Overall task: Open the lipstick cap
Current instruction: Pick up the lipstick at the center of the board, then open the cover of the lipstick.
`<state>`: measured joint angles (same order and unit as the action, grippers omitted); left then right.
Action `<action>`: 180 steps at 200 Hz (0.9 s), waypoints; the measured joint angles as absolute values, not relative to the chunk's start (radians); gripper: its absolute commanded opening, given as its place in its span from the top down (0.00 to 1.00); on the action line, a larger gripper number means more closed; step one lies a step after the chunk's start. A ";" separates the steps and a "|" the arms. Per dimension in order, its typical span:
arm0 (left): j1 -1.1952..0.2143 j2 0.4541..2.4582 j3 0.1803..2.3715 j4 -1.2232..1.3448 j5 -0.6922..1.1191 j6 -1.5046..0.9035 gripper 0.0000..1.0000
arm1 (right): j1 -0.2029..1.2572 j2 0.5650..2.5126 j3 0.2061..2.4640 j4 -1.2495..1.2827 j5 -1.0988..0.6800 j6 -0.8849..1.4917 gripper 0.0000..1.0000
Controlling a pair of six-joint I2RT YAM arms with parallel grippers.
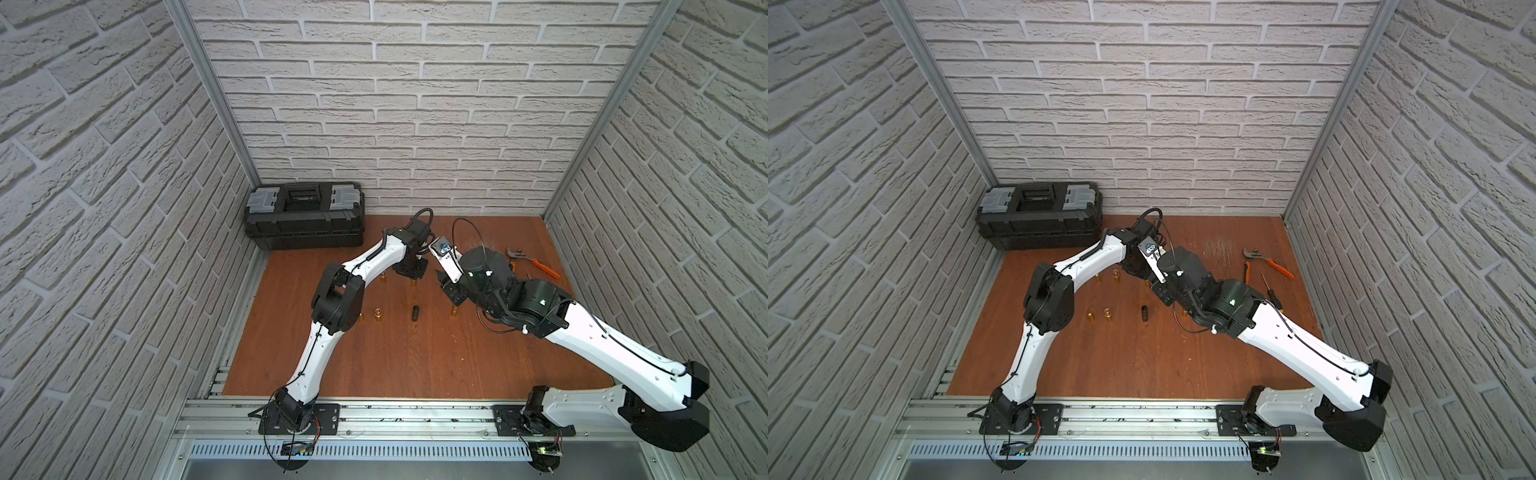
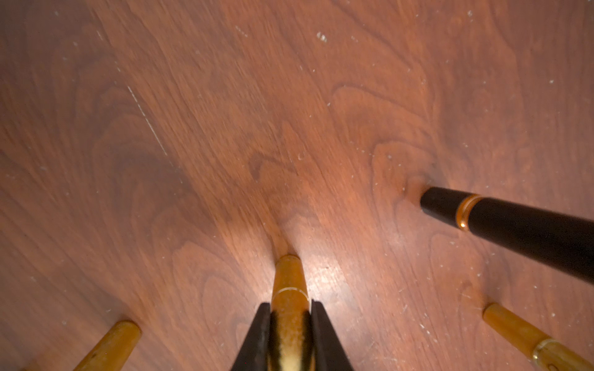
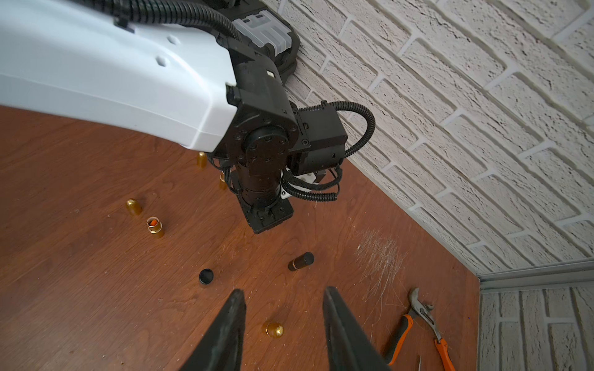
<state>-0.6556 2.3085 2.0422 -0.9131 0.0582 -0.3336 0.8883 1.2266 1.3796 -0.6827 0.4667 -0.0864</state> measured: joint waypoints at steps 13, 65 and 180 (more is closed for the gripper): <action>-0.651 2.293 2.019 -0.907 0.062 -0.335 0.90 | 0.888 1.228 1.379 -0.681 0.467 -0.087 0.58; -0.524 2.027 1.796 -0.888 0.221 -0.399 0.91 | 0.888 1.254 1.340 -0.641 0.404 -0.095 0.58; -0.256 1.449 1.440 -0.899 0.727 -0.526 0.89 | 0.889 1.526 1.481 -0.559 0.088 -0.197 0.59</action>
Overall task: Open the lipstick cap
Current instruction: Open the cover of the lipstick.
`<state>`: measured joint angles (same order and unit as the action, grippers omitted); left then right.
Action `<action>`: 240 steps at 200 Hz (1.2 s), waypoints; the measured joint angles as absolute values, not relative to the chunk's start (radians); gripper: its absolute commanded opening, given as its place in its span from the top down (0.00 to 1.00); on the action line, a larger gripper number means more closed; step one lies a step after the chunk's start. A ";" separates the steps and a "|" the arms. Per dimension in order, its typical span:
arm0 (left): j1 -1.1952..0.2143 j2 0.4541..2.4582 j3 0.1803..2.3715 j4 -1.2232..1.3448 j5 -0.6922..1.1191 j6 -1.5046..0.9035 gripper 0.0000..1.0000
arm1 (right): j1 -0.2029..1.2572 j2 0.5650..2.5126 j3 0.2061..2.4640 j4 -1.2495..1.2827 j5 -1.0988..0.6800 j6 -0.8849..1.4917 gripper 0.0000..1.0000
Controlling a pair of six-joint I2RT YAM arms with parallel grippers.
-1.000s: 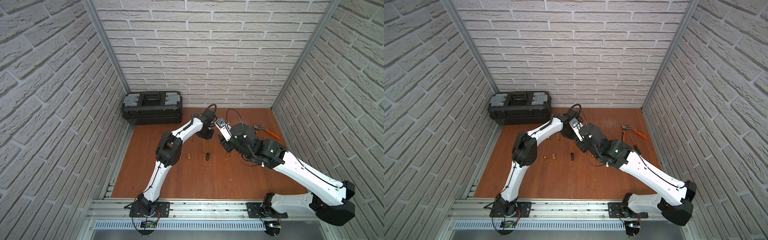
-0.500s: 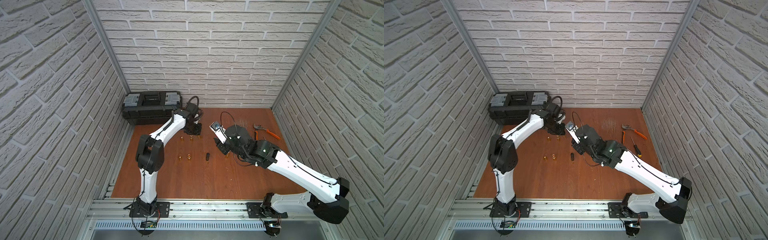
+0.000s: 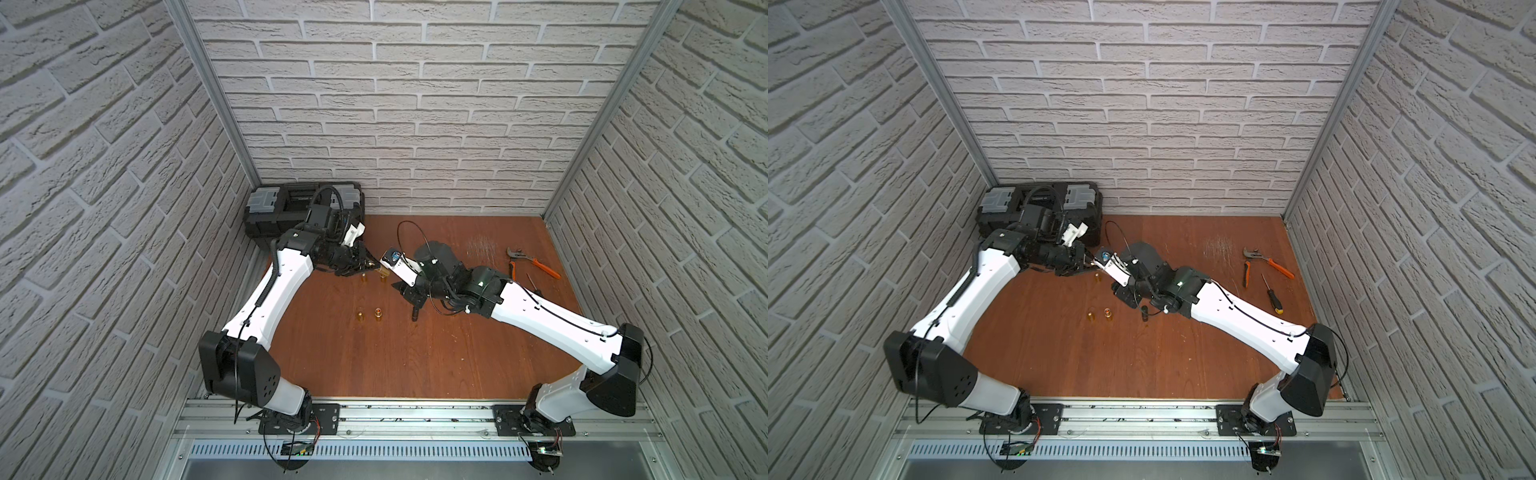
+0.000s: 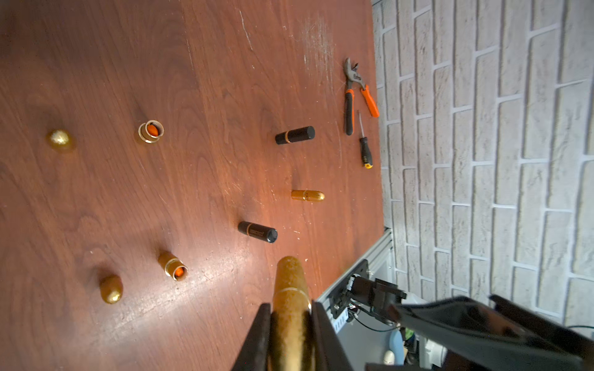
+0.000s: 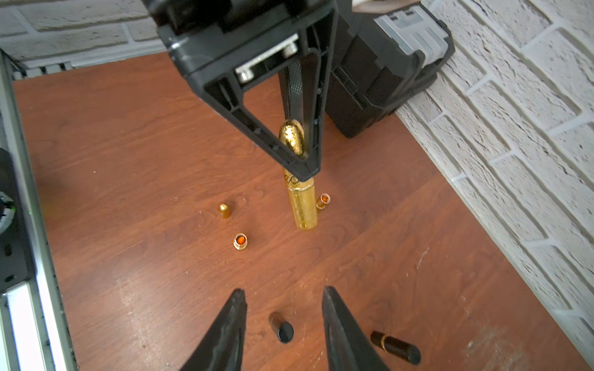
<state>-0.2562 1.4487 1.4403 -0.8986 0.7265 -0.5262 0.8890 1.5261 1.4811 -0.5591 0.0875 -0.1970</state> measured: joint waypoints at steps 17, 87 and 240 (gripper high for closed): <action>-0.238 1.391 1.415 -0.907 0.771 -0.538 0.88 | 0.889 1.546 1.505 -0.554 0.062 -0.204 0.59; -0.229 1.291 1.359 -0.922 0.866 -0.556 0.90 | 0.891 1.624 1.584 -0.546 -0.004 -0.244 0.66; -0.149 1.306 1.369 -0.945 0.947 -0.542 1.00 | 0.915 1.627 1.558 -0.470 0.051 -0.270 0.97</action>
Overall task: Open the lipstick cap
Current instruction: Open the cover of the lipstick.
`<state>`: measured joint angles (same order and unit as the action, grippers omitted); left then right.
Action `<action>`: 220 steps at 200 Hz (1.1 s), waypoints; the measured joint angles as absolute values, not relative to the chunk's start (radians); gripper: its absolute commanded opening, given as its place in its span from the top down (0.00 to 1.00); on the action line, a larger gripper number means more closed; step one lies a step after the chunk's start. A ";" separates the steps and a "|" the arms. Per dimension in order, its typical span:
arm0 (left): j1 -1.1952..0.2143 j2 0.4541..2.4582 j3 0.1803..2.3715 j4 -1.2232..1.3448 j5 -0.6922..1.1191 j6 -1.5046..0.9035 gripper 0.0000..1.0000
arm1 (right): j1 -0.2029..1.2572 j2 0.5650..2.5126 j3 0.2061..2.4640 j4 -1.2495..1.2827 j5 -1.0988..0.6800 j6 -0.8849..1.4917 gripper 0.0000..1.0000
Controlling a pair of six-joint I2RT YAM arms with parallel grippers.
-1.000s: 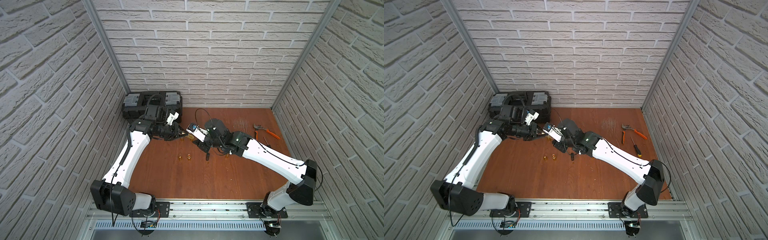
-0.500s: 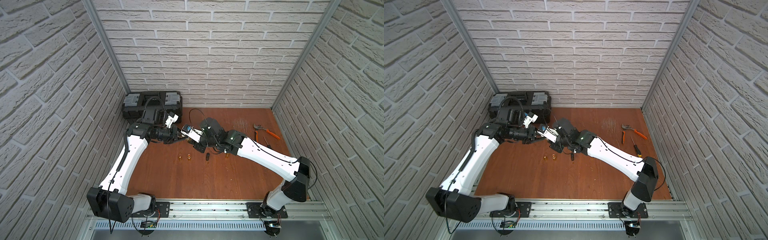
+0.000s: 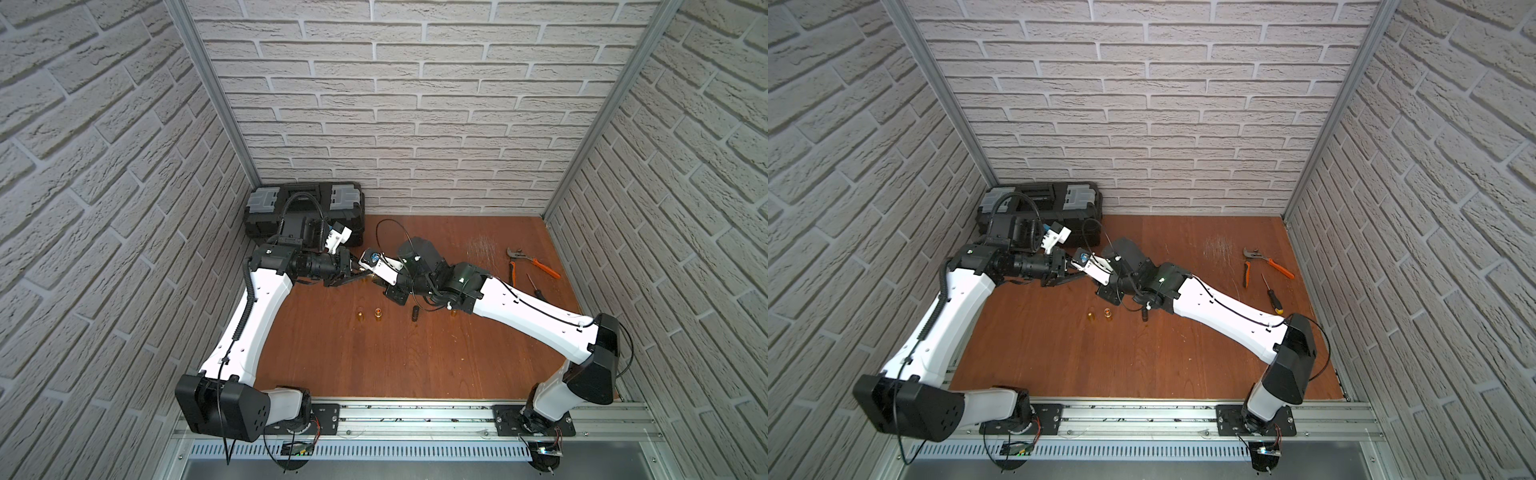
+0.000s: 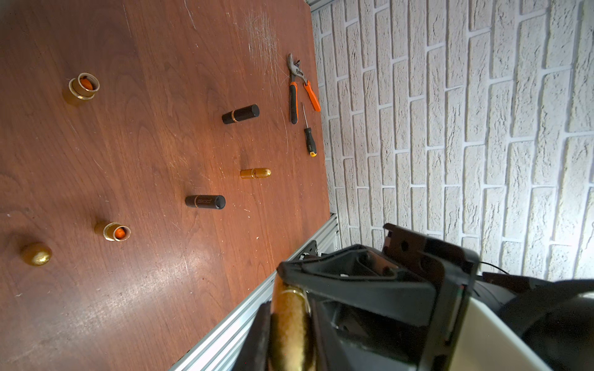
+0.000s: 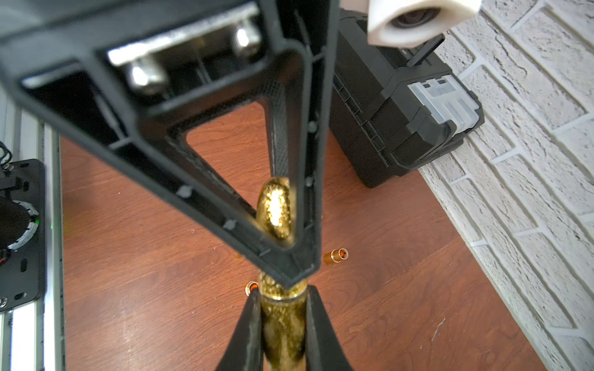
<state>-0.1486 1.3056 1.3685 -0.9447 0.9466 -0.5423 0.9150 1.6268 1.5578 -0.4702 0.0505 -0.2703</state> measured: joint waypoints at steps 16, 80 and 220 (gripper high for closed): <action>-0.139 1.317 1.370 -0.947 0.960 -0.542 1.00 | 0.916 1.621 1.535 -0.437 0.061 -0.270 0.97; -0.119 1.332 1.393 -0.951 0.985 -0.542 1.00 | 0.920 1.616 1.520 -0.388 0.089 -0.270 0.97; -0.115 1.338 1.388 -0.910 1.031 -0.552 1.00 | 0.927 1.591 1.499 -0.373 0.143 -0.271 0.97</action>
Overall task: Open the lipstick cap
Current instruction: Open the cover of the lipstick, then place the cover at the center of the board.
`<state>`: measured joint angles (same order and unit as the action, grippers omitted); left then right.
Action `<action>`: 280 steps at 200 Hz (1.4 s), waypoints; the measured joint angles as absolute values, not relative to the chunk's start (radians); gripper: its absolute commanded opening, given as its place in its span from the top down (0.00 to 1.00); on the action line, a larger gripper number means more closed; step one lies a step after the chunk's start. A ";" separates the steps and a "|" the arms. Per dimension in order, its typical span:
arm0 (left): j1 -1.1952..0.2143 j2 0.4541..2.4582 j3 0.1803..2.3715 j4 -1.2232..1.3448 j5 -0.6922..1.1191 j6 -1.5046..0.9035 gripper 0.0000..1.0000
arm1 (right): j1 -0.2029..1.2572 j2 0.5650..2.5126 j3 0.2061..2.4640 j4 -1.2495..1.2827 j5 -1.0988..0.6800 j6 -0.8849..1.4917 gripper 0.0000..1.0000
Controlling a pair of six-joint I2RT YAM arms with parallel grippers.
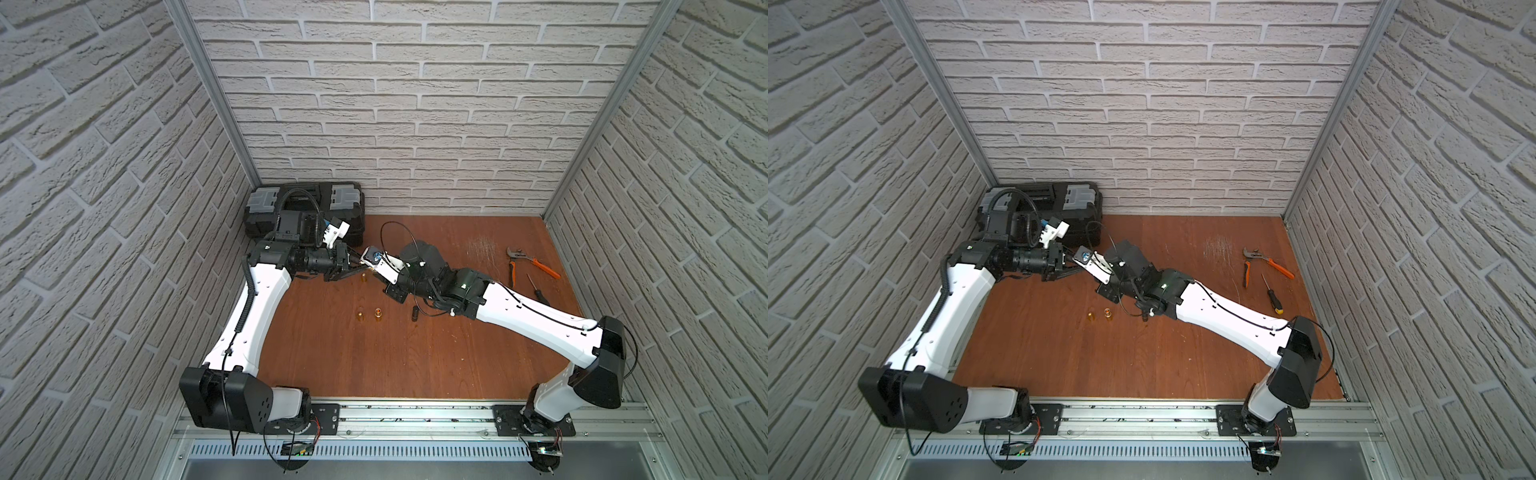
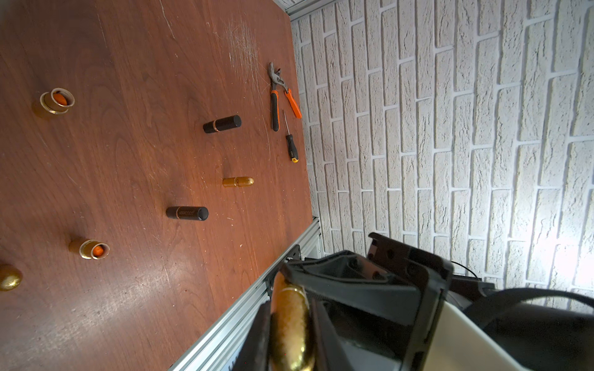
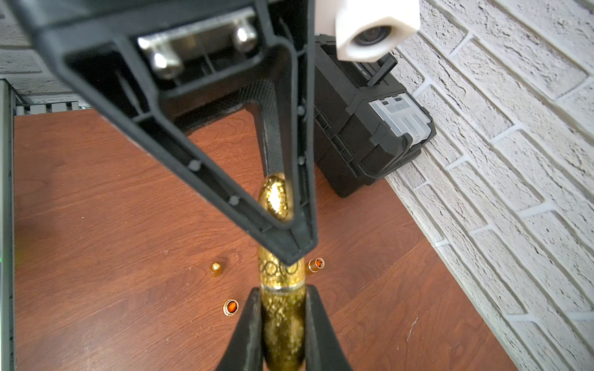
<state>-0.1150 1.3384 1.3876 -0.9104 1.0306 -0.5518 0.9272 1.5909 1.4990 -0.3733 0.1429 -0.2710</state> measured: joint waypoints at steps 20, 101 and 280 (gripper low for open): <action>-0.109 1.339 1.391 -0.921 1.034 -0.543 1.00 | 0.928 1.588 1.493 -0.366 0.143 -0.272 0.97; -0.037 1.333 1.440 -0.949 1.030 -0.524 1.00 | 0.909 1.561 1.451 -0.469 0.263 -0.274 0.97; -0.505 1.730 1.592 -0.830 0.249 -0.413 1.00 | 0.890 1.299 1.443 -0.664 0.382 -0.242 0.97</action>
<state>-0.5049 1.7302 1.5925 -0.8299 0.2489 -0.4129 0.8902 1.2991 1.4429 -0.6643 0.3824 -0.2417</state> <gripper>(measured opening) 0.207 0.172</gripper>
